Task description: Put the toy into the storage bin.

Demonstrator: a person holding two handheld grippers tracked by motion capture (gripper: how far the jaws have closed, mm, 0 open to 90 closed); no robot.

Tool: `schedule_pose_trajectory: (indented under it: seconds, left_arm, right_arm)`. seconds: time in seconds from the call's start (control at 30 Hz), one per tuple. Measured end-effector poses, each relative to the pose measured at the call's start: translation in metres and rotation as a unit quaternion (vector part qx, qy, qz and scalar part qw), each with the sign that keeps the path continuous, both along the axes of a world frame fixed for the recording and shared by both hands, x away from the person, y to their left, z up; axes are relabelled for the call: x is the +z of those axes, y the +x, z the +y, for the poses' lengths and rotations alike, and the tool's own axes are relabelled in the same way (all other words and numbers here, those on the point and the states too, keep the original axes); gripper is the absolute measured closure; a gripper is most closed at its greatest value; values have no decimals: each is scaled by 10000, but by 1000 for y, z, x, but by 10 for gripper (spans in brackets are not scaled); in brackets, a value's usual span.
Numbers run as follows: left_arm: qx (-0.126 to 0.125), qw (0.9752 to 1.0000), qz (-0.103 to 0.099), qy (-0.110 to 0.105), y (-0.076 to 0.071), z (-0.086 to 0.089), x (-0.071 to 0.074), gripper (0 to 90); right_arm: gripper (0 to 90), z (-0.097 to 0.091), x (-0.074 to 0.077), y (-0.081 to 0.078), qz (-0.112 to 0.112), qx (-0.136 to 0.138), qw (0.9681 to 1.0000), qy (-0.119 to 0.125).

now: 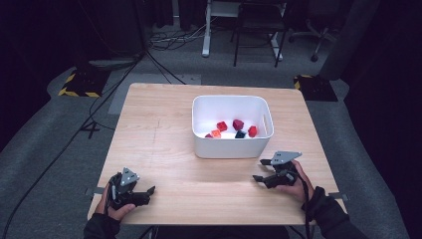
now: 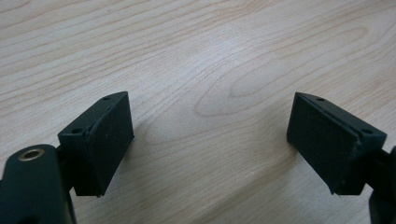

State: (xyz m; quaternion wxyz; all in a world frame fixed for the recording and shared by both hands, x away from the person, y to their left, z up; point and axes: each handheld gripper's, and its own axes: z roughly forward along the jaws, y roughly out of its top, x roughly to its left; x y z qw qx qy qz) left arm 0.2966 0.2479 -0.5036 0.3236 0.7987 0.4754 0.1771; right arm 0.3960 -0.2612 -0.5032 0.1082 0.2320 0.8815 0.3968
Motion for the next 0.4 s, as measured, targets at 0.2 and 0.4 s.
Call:
schedule_pose_trajectory:
  seconds: [0.2, 0.4]
  left_arm:
    - [-6, 10000, 2, 10, 0, 0, 0, 150]
    - [0, 10000, 0, 0, 0, 0, 0, 150]
  right_arm:
    - [265, 0, 0, 0, 2, -3, 10000, 3]
    - [265, 0, 0, 0, -2, 7, 10000, 1]
